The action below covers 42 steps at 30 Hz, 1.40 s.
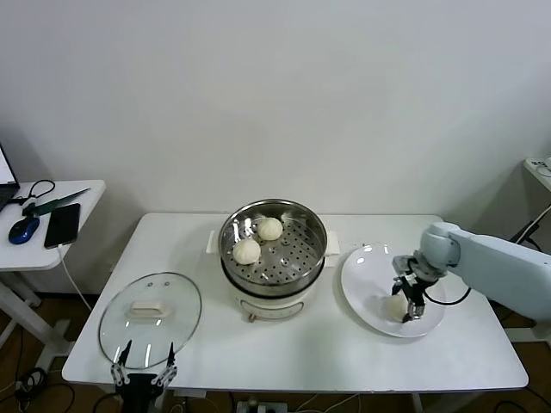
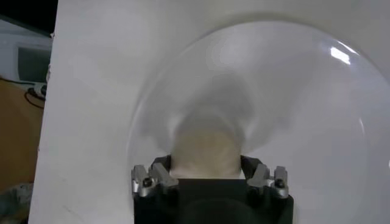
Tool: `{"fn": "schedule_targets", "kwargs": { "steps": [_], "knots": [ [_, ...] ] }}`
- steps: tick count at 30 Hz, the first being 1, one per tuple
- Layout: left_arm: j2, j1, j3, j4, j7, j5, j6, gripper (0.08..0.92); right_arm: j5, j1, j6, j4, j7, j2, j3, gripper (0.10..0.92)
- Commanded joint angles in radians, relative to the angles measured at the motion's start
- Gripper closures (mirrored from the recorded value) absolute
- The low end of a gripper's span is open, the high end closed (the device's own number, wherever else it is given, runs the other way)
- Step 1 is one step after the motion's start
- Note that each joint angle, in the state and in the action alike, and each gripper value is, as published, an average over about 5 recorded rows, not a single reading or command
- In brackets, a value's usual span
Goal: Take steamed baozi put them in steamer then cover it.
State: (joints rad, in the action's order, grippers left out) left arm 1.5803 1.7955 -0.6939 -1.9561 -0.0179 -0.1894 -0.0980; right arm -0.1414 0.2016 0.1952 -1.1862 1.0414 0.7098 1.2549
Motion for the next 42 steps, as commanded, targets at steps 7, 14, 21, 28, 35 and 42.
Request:
{"fn": "schedule_targets", "kwargs": {
  "steps": [7, 14, 21, 28, 35, 42],
  "knots": [
    [-0.002, 0.005, 0.002, -0.004, -0.001, 0.001, 0.001, 0.177, 0.021, 0.308, -0.284, -0.014, 0.055, 0.044, 0.167, 0.321],
    [-0.005, 0.003, 0.011, 0.0, 0.001, 0.001, 0.005, 0.177, 0.065, 0.66, -0.572, -0.048, 0.096, 0.176, 0.316, 0.318],
    [-0.005, 0.008, 0.016, -0.007, -0.004, 0.009, 0.005, 0.177, 0.083, 0.728, -0.697, -0.077, 0.102, 0.316, 0.27, 0.318],
    [-0.015, 0.009, 0.024, -0.019, 0.003, 0.016, 0.009, 0.177, 0.125, 0.658, -0.735, -0.092, 0.091, 0.508, 0.188, 0.313],
    [-0.025, 0.009, 0.022, -0.033, 0.007, 0.024, 0.015, 0.177, 0.209, 0.549, -0.781, -0.028, 0.085, 0.648, 0.185, 0.313],
    [-0.026, 0.007, 0.014, -0.022, 0.002, 0.032, 0.019, 0.177, 0.281, 0.443, -0.819, 0.033, 0.065, 0.728, 0.182, 0.31]
  ]
}}
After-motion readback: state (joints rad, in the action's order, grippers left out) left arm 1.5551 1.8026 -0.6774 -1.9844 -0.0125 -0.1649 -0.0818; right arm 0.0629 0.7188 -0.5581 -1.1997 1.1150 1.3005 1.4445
